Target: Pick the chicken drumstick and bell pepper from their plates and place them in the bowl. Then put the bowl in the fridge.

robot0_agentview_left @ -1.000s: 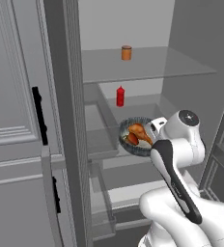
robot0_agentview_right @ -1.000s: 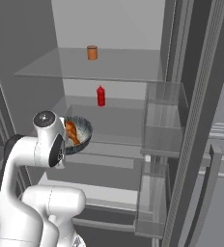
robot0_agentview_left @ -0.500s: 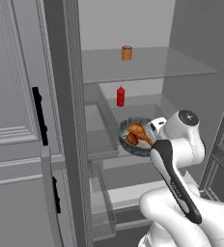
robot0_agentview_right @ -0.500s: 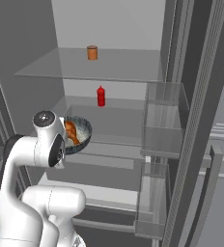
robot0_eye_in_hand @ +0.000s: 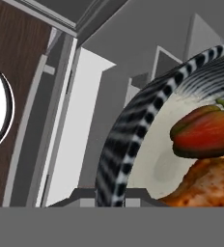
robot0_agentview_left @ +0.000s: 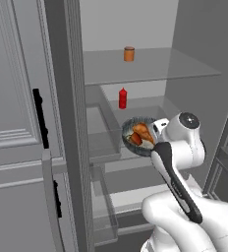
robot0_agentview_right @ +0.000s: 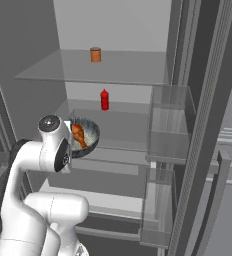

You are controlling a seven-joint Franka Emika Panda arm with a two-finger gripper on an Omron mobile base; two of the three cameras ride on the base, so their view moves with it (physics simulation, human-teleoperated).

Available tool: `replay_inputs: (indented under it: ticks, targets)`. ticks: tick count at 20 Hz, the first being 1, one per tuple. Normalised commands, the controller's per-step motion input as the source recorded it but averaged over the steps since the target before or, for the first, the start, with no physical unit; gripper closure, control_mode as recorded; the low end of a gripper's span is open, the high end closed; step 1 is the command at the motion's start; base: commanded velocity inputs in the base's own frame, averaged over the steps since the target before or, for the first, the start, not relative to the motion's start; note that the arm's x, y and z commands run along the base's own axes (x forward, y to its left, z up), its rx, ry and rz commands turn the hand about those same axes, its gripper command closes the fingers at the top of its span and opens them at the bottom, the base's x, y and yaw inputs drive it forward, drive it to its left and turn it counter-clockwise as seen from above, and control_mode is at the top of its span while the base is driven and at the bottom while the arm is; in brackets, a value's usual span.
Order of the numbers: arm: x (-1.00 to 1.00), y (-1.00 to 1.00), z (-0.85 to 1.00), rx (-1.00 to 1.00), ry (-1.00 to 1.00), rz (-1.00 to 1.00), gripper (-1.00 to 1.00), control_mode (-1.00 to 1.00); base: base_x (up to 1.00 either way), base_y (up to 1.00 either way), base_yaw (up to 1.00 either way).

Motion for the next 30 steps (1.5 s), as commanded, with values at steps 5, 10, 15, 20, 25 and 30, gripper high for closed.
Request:
replay_inputs:
  ticks: [5, 10, 15, 20, 25, 30]
  targets:
    - [0.93, -0.15, 0.06, 0.02, 0.02, -0.06, 1.0, -1.0, 0.0, 0.0, 0.0]
    - [0.97, 0.0, 0.04, 0.01, 0.14, -0.02, 1.0, -1.0, 0.0, 0.0, 0.0]
    - [0.69, 0.0, 0.0, 0.0, 0.04, 0.0, 1.0, -1.0, 0.0, 0.0, 0.0]
    - [0.36, 0.0, -0.07, 0.0, -0.03, 0.0, 1.0, -1.0, 0.0, 0.0, 0.0]
    - [0.02, 0.0, -0.36, 0.0, -0.03, 0.0, 1.0, -1.0, 0.0, 0.0, 0.0]
    - [0.15, -0.03, -0.12, 0.0, -0.08, 0.0, 1.0, -1.0, 0.0, 0.0, 0.0]
